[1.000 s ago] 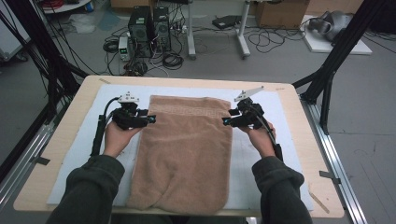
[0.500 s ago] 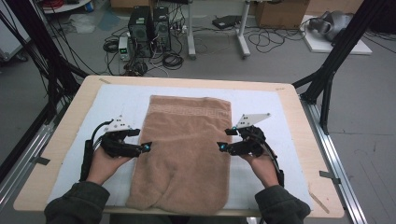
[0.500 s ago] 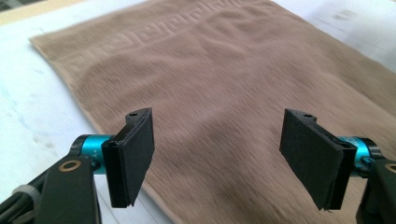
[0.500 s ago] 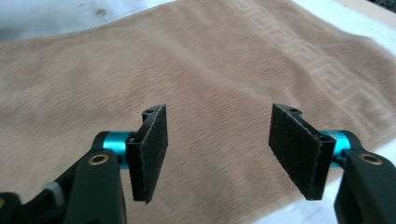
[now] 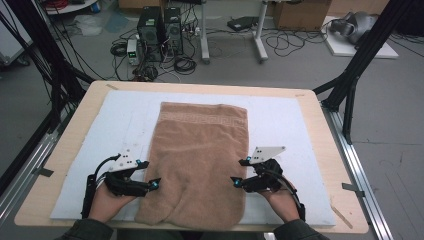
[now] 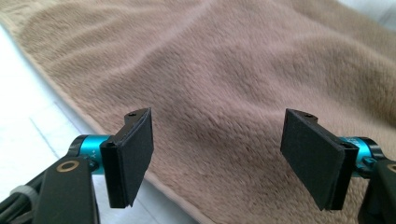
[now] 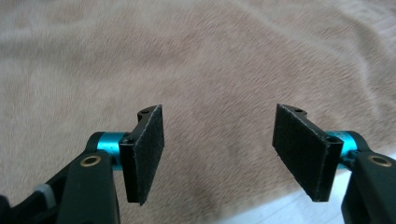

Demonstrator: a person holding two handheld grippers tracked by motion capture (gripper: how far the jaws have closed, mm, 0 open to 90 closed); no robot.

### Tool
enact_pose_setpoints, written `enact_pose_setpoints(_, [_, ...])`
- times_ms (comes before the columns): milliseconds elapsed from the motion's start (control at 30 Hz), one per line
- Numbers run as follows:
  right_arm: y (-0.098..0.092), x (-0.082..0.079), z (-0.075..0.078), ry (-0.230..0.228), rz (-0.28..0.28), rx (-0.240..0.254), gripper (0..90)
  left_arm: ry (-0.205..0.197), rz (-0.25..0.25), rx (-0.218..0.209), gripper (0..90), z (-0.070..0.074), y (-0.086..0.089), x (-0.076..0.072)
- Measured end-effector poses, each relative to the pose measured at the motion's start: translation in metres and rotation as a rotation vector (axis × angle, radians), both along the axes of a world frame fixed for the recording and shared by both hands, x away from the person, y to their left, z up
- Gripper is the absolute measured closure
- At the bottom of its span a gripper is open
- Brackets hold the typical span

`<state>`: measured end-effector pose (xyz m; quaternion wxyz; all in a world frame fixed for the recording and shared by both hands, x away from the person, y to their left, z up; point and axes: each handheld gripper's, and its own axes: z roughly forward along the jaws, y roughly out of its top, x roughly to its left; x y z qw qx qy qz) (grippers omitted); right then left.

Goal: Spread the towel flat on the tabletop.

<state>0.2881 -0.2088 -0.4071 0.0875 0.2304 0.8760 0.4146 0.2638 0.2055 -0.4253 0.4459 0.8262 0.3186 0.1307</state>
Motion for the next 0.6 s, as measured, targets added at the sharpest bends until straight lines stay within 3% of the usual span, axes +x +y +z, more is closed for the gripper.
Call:
enact_pose_setpoints(267, [0.005, -0.017, -0.017, 0.029, 0.044, -0.03, 37.5, 0.056, -0.049, 0.005, 34.2, -0.018, -0.002, -0.012])
enact_pose_setpoints(467, [0.015, -0.022, -0.032, 0.06, 0.093, -0.102, 50.3, 0.105, -0.107, -0.027, 56.4, -0.021, 0.0, -0.011])
enact_pose_setpoints(533, [0.016, -0.023, -0.033, 0.038, 0.089, -0.101, 58.3, 0.108, -0.124, -0.026, 64.0, -0.021, -0.001, -0.011])
enact_pose_setpoints(600, [0.016, -0.022, -0.033, 0.047, 0.1, -0.101, 66.8, 0.119, -0.142, -0.032, 73.3, -0.021, -0.003, -0.011])
